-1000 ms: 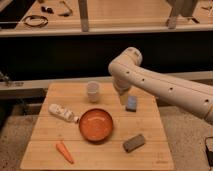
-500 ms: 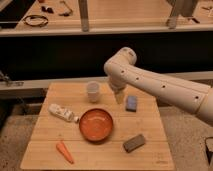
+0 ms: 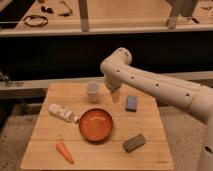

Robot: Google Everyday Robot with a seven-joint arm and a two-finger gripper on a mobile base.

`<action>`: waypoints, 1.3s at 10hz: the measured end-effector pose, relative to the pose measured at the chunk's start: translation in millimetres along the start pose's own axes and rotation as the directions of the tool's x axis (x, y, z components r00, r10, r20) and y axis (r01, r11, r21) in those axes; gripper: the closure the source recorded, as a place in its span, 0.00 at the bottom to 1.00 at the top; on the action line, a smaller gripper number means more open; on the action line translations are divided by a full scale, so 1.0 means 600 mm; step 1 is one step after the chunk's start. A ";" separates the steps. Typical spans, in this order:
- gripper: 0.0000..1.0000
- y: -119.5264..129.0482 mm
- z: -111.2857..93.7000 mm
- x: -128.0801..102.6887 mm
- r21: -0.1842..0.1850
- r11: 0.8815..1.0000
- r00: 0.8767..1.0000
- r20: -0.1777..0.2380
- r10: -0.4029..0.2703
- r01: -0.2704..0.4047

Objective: Pick up the ceramic cup

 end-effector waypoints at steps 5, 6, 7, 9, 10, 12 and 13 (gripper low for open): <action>0.21 -0.021 0.020 -0.018 0.008 0.999 0.999 0.025 -0.034 0.034; 0.21 -0.028 0.025 -0.022 0.012 0.999 0.998 0.033 -0.046 0.045; 0.21 -0.033 0.029 -0.026 0.015 0.998 0.998 0.041 -0.055 0.055; 0.21 -0.041 0.037 -0.030 0.018 0.998 0.997 0.050 -0.067 0.066; 0.21 -0.044 0.040 -0.032 0.020 0.997 0.996 0.054 -0.071 0.070; 0.21 -0.050 0.052 -0.043 0.020 0.996 0.994 0.068 -0.085 0.084; 0.21 -0.052 0.058 -0.045 0.020 0.996 0.993 0.072 -0.089 0.088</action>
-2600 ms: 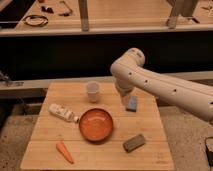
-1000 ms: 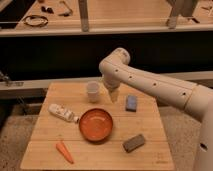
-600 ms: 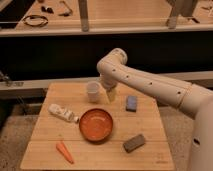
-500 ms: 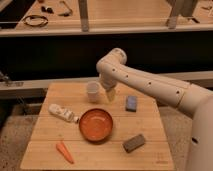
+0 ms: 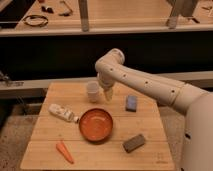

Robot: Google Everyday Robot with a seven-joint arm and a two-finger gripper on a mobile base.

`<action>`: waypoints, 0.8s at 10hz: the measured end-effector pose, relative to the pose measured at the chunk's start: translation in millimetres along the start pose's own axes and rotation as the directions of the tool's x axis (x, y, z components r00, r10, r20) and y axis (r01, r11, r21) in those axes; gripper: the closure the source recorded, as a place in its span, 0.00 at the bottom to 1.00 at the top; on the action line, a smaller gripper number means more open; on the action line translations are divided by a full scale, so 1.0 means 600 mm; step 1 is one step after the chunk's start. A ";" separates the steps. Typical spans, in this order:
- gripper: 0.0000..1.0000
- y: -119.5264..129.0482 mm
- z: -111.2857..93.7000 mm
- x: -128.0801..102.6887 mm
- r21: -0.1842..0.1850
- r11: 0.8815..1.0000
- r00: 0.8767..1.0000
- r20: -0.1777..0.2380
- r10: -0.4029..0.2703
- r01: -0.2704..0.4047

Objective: Pick up the ceramic cup

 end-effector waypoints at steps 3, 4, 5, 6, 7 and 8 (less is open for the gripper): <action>0.21 -0.007 0.016 -0.006 0.001 1.000 1.000 0.016 -0.018 0.018; 0.21 -0.009 0.022 -0.009 0.002 1.000 0.999 0.023 -0.023 0.023; 0.21 -0.010 0.027 -0.009 0.002 1.000 0.999 0.028 -0.027 0.027; 0.21 -0.011 0.033 -0.009 0.003 1.000 0.999 0.032 -0.031 0.031; 0.21 -0.011 0.038 -0.010 0.002 0.999 0.999 0.037 -0.035 0.035; 0.21 -0.011 0.042 -0.011 0.002 0.999 0.998 0.043 -0.038 0.038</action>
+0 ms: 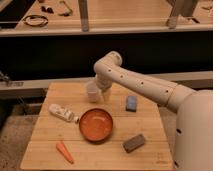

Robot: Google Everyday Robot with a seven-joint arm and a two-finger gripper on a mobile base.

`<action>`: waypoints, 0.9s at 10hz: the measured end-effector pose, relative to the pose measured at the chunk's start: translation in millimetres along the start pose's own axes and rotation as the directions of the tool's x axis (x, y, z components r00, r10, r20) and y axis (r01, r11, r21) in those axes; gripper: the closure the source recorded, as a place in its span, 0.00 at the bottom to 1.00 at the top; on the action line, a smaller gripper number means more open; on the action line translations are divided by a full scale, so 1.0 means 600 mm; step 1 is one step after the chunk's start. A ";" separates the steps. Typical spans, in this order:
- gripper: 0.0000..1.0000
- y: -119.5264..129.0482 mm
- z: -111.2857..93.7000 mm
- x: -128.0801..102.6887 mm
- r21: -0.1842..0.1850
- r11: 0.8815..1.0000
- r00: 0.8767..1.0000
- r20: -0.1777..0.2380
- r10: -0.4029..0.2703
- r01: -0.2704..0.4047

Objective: Pick up the ceramic cup

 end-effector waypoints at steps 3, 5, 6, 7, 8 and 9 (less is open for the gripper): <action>0.21 -0.001 0.020 0.000 -0.001 1.000 1.000 0.020 -0.009 0.009; 0.21 -0.002 0.032 0.004 -0.001 1.000 0.999 0.031 -0.012 0.012; 0.21 -0.003 0.037 0.006 0.000 1.000 0.999 0.036 -0.014 0.014; 0.21 -0.004 0.044 0.007 -0.001 1.000 0.999 0.043 -0.016 0.016; 0.21 -0.004 0.049 0.007 -0.001 1.000 0.999 0.046 -0.018 0.018; 0.21 -0.005 0.054 0.008 0.000 1.000 0.999 0.050 -0.019 0.019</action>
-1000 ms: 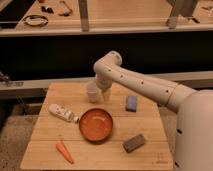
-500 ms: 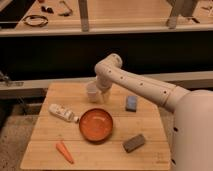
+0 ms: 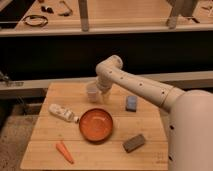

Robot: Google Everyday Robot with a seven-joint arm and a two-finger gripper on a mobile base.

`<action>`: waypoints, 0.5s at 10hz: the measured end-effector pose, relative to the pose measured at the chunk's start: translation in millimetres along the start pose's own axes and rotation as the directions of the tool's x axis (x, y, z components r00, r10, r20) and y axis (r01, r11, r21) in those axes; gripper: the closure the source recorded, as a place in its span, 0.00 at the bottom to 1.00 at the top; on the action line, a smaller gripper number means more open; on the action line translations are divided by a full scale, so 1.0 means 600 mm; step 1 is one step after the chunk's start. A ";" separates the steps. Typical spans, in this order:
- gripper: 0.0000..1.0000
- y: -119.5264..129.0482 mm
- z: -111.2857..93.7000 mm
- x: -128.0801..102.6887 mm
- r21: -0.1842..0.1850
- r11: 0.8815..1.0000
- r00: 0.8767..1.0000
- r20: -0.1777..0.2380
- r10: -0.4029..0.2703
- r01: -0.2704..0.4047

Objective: Pick up the ceramic cup

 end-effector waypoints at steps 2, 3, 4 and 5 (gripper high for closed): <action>0.21 0.000 0.009 0.002 -0.001 1.000 1.000 0.007 -0.003 0.003; 0.21 0.000 0.012 0.003 -0.001 1.000 1.000 0.008 -0.003 0.003; 0.21 -0.001 0.016 0.004 -0.003 1.000 1.000 0.011 -0.005 0.005; 0.21 -0.001 0.019 0.004 -0.004 1.000 1.000 0.012 -0.005 0.005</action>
